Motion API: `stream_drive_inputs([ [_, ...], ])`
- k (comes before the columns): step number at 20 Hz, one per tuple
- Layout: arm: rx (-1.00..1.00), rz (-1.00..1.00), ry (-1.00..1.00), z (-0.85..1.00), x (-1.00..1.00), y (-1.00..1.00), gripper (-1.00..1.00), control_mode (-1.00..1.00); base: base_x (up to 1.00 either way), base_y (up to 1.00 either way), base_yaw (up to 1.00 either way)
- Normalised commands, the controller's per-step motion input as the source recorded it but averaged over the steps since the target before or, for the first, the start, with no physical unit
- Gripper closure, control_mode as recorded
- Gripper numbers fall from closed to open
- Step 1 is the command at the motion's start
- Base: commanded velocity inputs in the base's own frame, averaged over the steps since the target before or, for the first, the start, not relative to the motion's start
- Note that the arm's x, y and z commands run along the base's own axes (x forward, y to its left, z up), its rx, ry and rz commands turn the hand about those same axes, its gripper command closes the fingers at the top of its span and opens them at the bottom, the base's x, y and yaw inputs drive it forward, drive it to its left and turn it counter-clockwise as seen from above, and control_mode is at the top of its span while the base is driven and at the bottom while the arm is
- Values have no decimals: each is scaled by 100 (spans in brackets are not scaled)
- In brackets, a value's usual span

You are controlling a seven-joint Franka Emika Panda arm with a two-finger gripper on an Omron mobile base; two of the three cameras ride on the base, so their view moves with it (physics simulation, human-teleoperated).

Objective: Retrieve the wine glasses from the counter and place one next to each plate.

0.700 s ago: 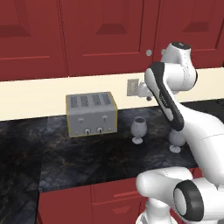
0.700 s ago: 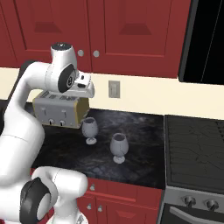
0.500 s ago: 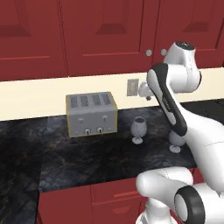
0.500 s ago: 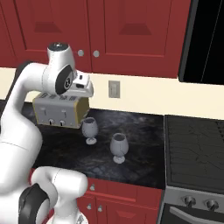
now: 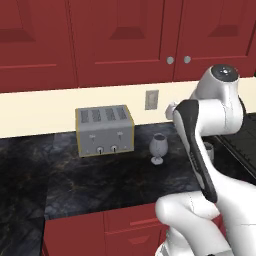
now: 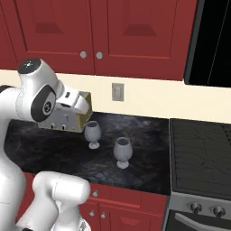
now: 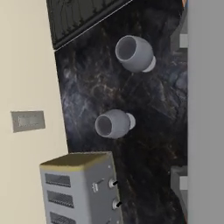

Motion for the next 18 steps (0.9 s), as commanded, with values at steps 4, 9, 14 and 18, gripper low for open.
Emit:
stream_drive_inputs([
  [4, 16, -48, -9, 1, -59, -19, -100, -100, 0, 0, 0],
  [9, 21, -56, -1, 0, -44, -19, -100, -100, 0, 0, 0],
  [14, 9, -65, 0, -5, -24, -44, -100, -100, 0, 0, 0],
  [18, 14, -60, 0, -7, -30, -52, -100, -100, 0, 0, 0],
])
